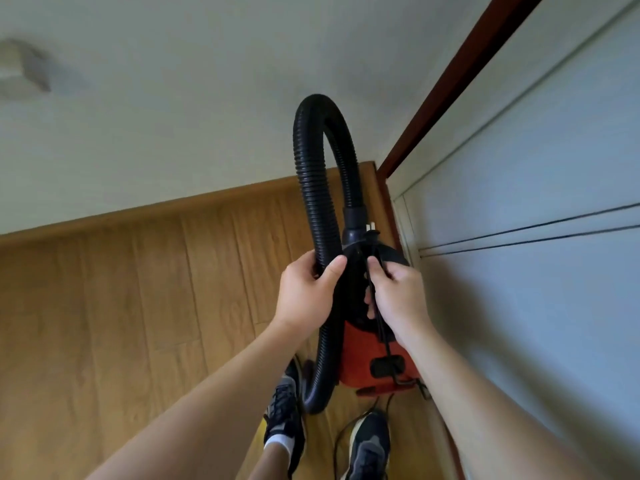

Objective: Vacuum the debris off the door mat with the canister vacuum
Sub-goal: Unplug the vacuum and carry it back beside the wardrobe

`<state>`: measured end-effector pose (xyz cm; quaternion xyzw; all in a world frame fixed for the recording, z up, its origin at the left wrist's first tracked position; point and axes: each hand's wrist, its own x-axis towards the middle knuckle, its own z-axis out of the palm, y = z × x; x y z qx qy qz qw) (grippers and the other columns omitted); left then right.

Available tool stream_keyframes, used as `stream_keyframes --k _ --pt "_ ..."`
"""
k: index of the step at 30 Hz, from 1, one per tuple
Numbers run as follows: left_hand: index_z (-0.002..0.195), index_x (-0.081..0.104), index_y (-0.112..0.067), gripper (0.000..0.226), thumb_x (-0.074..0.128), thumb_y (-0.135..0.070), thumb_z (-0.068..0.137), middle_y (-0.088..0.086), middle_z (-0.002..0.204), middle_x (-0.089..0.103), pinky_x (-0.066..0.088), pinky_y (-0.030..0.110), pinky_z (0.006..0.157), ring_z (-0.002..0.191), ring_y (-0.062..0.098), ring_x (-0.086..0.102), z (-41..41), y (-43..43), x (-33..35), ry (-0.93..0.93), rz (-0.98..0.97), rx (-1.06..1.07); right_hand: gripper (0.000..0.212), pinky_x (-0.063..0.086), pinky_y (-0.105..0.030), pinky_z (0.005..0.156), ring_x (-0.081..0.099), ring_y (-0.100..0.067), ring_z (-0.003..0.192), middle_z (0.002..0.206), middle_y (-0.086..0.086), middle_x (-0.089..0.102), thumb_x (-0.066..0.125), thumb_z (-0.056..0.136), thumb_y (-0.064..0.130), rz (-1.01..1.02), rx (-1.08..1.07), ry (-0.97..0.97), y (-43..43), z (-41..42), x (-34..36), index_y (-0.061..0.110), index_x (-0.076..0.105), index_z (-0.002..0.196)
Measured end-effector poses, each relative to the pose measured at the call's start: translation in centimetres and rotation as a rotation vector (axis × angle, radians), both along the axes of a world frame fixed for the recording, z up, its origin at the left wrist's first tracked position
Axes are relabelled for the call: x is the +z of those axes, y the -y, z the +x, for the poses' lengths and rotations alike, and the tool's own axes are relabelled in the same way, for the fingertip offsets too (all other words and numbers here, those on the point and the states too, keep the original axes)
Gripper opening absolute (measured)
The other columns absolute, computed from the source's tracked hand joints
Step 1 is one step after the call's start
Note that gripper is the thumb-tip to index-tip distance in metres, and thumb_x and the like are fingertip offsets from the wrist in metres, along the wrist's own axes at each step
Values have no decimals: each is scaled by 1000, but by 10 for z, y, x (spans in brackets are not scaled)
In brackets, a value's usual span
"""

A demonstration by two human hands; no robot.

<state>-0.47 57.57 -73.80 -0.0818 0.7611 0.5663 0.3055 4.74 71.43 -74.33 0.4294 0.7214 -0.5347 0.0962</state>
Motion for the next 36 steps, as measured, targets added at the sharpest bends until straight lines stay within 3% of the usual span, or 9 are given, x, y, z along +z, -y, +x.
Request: stream_keyframes --k 8,13,15,25,36 --pt "96 72 -20 19 62 -35 100 -8 84 77 54 19 64 77 6 74 -8 -7 -57 73 -30 36 52 53 -41 49 61 -37 45 54 -13 64 54 104 35 7 15 -5 -8 -15 -58 0 65 68" --pt "100 71 -20 19 61 -36 101 -2 90 77 63 43 81 84 15 75 1 1 -93 136 -50 30 52 47 -32 48 54 -26 37 49 -9 60 53 104 35 -9 24 8 -9 -12 -92 1 63 66" --pt "102 70 -20 19 61 -36 101 -2 93 77 62 45 85 87 15 75 3 2 -106 154 -43 42 51 44 -29 48 54 -25 36 48 -7 59 53 104 35 -20 28 14 -10 -10 -103 2 63 68" --pt "105 69 -21 16 61 -35 101 -4 97 76 60 33 83 90 11 73 3 6 -158 160 -55 61 46 47 -31 49 53 -24 38 49 -5 59 53 104 35 -50 12 30 -3 -8 -153 1 66 77" --pt "116 66 -18 22 60 -33 102 -7 102 74 57 26 84 94 8 71 2 16 -182 130 -69 43 41 46 -29 46 52 -22 36 48 -3 59 53 105 33 -64 0 -41 4 -8 -167 13 64 71"
